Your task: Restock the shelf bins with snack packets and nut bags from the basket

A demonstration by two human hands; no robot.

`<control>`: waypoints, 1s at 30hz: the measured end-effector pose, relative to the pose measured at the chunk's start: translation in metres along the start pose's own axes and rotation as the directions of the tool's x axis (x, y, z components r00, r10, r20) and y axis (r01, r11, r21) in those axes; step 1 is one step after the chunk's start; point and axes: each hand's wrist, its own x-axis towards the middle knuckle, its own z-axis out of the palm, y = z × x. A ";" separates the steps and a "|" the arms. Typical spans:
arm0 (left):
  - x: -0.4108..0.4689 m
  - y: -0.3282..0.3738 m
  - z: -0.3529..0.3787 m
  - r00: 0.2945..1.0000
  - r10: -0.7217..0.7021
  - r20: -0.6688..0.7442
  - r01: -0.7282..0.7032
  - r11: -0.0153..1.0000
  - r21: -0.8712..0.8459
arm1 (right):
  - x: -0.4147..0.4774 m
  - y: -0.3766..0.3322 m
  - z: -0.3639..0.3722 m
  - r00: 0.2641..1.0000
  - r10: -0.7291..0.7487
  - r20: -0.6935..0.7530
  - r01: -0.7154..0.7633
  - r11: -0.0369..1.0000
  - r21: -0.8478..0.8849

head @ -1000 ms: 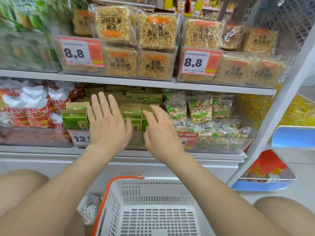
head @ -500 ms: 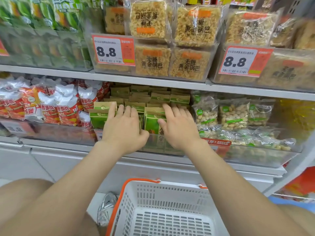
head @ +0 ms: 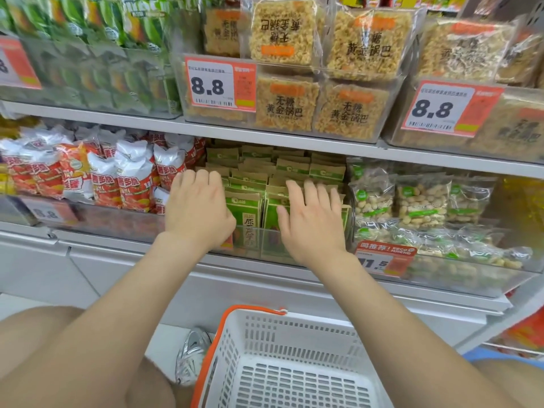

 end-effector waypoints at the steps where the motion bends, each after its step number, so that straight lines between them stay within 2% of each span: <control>1: 0.002 -0.001 0.000 1.000 -0.006 -0.004 0.006 1.000 0.016 | 0.001 -0.001 0.002 1.000 -0.001 -0.001 0.001 1.000 -0.003; 9: 0.010 0.002 -0.001 0.996 0.022 0.085 -0.021 1.000 -0.013 | 0.012 0.010 0.010 0.993 -0.036 0.113 0.039 0.999 -0.021; 12: 0.004 0.002 0.007 1.000 -0.008 -0.029 0.005 0.995 -0.102 | 0.015 0.013 0.003 0.985 -0.015 0.175 0.015 1.000 0.002; 15: -0.014 0.019 0.019 0.976 -0.068 -0.205 0.033 0.985 -0.171 | 0.000 0.003 -0.007 0.999 0.048 0.003 -0.048 0.998 -0.051; 16: -0.019 0.024 0.023 0.974 -0.069 -0.218 0.029 0.983 -0.182 | -0.004 -0.002 -0.007 0.997 0.065 -0.049 -0.068 0.996 -0.052; 18: -0.019 0.029 0.032 0.981 -0.017 -0.194 -0.015 0.987 -0.162 | -0.008 -0.005 -0.003 0.994 0.076 -0.082 -0.077 0.997 -0.018; 23: 0.015 0.021 0.036 0.999 0.044 0.008 -0.043 0.995 -0.089 | 0.010 0.010 0.012 0.998 0.059 0.007 -0.059 0.998 0.005; 30: 0.021 0.032 0.035 0.998 -0.002 0.057 0.007 0.997 -0.081 | 0.029 0.017 0.006 0.985 0.060 0.159 -0.063 0.998 0.014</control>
